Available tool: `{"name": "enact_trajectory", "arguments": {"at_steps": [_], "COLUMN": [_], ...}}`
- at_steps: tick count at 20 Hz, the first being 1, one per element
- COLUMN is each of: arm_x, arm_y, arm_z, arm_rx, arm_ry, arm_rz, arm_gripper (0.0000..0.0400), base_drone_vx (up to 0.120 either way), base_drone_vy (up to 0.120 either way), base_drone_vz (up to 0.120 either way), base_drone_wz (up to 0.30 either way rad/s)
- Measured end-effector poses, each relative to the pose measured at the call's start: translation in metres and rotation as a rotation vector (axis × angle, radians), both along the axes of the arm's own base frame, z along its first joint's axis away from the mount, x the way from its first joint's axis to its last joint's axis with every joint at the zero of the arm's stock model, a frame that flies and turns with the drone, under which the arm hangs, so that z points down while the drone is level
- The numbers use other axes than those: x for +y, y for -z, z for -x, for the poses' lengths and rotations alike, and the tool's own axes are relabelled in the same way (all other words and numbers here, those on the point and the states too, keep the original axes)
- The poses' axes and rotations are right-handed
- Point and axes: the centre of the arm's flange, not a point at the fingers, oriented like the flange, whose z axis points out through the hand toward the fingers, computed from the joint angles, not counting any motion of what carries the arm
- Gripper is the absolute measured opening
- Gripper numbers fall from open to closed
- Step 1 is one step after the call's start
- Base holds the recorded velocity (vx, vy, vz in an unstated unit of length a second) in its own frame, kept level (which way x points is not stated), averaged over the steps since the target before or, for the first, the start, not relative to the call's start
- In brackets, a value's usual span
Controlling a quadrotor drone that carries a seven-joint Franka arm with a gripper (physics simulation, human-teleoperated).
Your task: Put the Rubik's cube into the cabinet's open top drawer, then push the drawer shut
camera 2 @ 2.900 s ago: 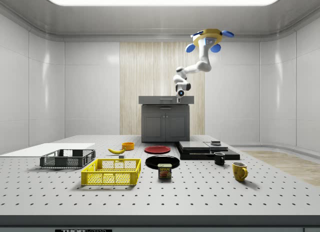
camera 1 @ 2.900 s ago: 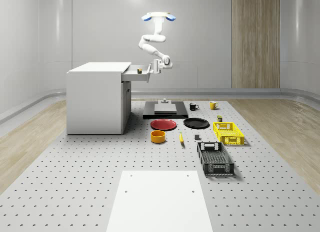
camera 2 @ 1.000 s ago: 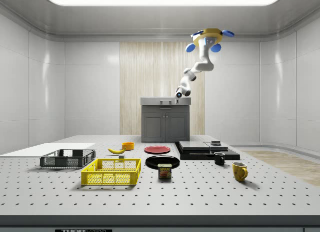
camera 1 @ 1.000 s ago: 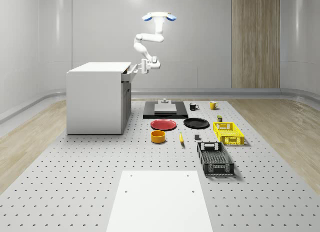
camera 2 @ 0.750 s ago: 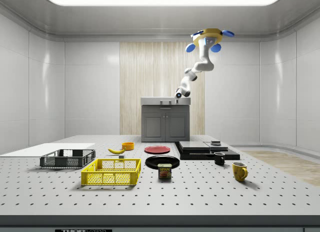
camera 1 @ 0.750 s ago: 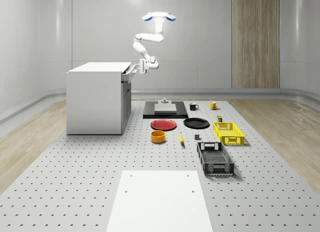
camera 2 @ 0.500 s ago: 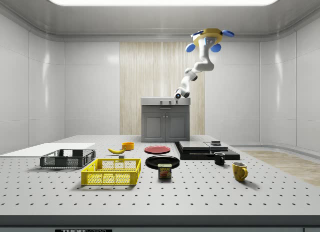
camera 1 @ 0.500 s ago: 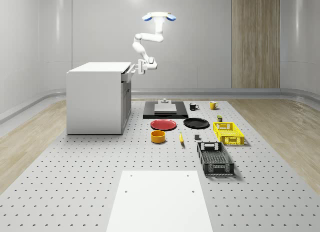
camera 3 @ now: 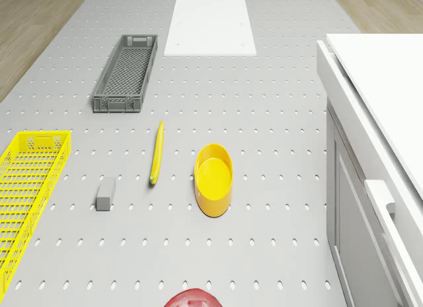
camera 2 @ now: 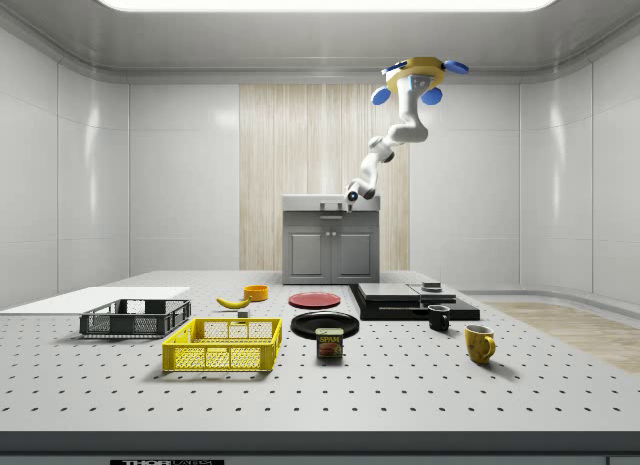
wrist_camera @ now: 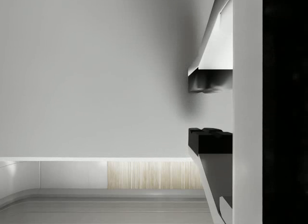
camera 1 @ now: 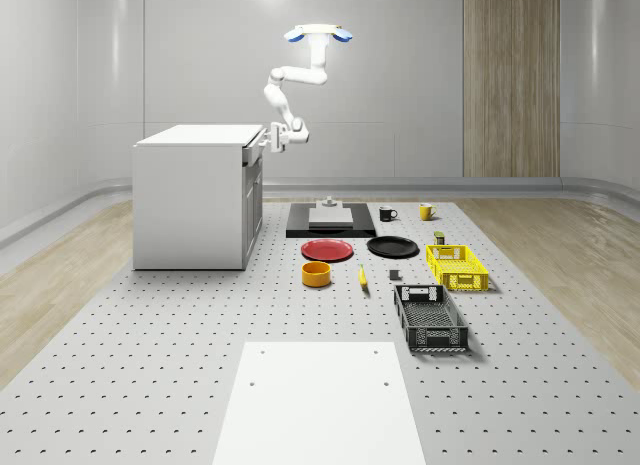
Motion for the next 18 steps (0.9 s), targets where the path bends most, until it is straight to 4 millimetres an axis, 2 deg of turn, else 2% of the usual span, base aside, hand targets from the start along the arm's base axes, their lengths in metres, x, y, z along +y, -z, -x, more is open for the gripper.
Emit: {"name": "enact_trajectory", "arguments": {"at_steps": [2, 3, 6, 11, 18], "arm_x": [0.008, 0.011, 0.022, 0.036, 0.046], "arm_y": [-0.007, -0.015, -0.02, -0.025, -0.028], "arm_z": [0.0, 0.007, 0.004, 0.001, -0.001], "arm_rx": [0.023, 0.031, 0.019, 0.008, 0.002], "arm_ry": [-0.001, -0.002, -0.001, 0.0, 0.001], "arm_rz": [0.0, 0.0, 0.0, 0.0, 0.0], "arm_gripper": [0.0109, 0.0108, 0.0106, 0.0105, 0.0105], "base_drone_vx": [0.0, 0.0, 0.0, 0.0, 0.0], "base_drone_vy": [0.0, 0.0, 0.0, 0.112, 0.12], "base_drone_vz": [0.0, 0.0, 0.0, 0.0, 0.0], "base_drone_wz": [0.0, 0.0, 0.0, 0.0, 0.0]}}
